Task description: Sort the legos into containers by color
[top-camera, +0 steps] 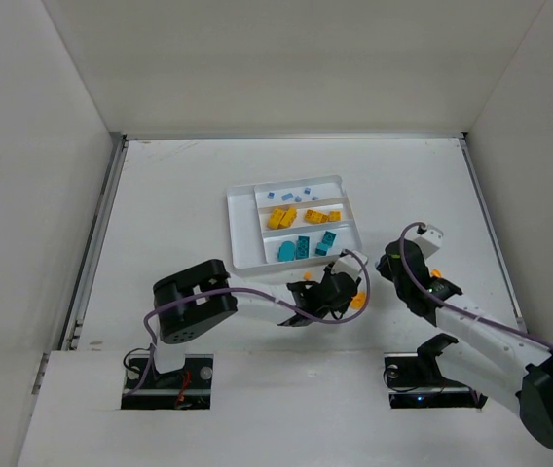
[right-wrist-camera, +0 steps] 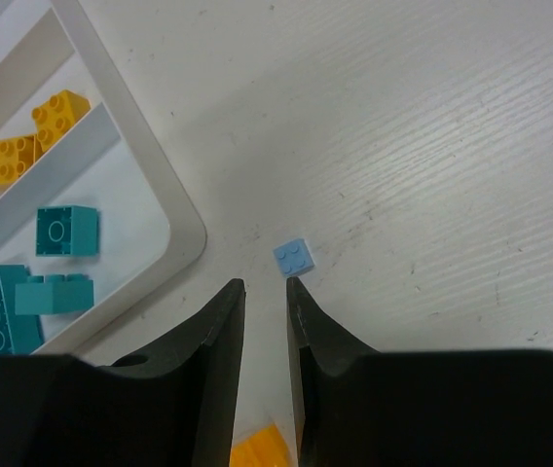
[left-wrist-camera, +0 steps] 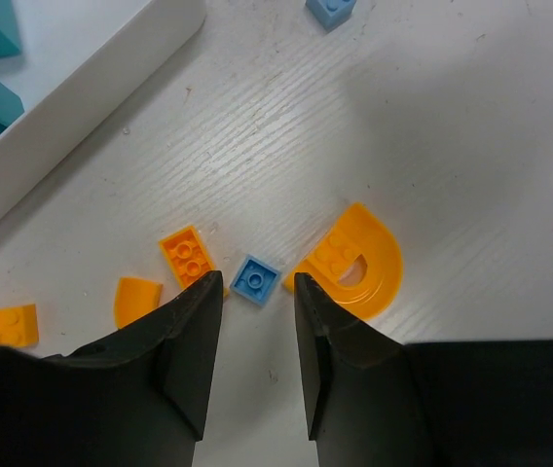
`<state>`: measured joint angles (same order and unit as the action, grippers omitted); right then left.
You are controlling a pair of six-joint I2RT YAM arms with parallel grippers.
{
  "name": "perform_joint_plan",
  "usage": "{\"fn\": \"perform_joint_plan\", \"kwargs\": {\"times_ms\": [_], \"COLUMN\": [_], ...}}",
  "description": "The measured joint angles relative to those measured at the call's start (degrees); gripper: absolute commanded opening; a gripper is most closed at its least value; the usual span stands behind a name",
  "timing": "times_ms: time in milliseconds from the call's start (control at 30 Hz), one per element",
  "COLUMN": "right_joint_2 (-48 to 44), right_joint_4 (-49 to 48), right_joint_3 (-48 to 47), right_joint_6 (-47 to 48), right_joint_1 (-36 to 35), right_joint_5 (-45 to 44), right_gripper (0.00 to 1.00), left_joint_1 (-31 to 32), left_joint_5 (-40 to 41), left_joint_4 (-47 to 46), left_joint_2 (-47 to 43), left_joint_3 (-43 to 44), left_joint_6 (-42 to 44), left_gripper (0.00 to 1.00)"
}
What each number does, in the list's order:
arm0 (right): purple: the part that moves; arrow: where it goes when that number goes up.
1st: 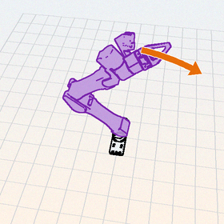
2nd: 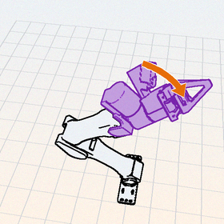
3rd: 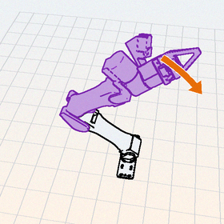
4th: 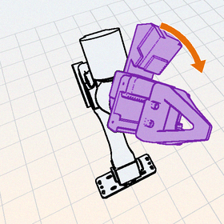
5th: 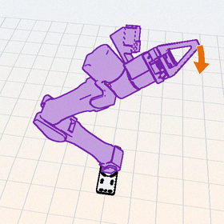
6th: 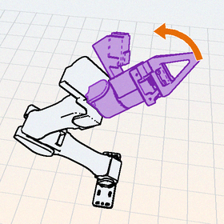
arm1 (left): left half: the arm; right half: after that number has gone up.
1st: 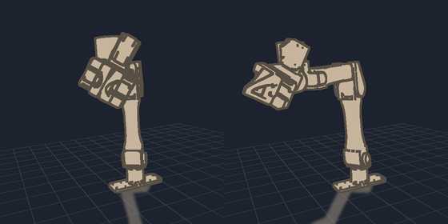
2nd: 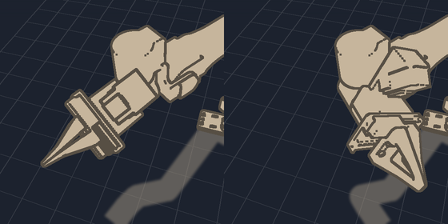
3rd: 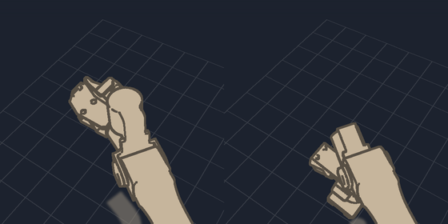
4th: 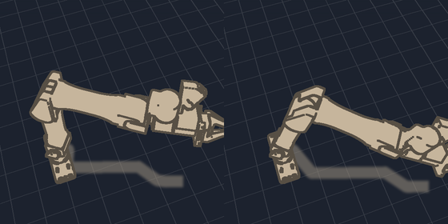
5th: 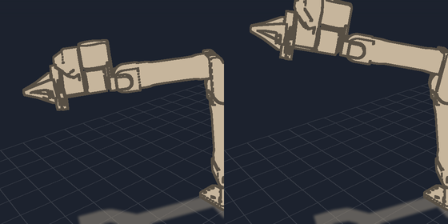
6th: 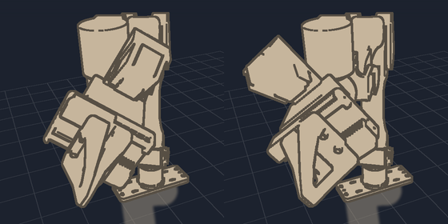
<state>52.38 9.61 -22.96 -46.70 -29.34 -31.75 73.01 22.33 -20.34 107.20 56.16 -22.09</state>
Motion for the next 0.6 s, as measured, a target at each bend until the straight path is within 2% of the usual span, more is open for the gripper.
{"fn": "perform_joint_plan", "kwargs": {"times_ms": [367,600], "right_joint_2": [-2.2,-2.5], "right_joint_4": [-1.0,-1.2], "right_joint_3": [0.7,1.0], "right_joint_6": [0.2,0.4], "right_joint_1": [-0.2,-0.8], "right_joint_5": [0.5,0.7], "right_gripper": [0.3,0.3], "left_joint_1": [-3.7,-5.3], "left_joint_5": [3.1,4.2], "left_joint_4": [0.9,1.7], "left_joint_2": [0.5,-2.5], "left_joint_3": [0.5,-2.4], "left_joint_6": [0.7,0.6], "left_gripper": [0.33,0.36]}}
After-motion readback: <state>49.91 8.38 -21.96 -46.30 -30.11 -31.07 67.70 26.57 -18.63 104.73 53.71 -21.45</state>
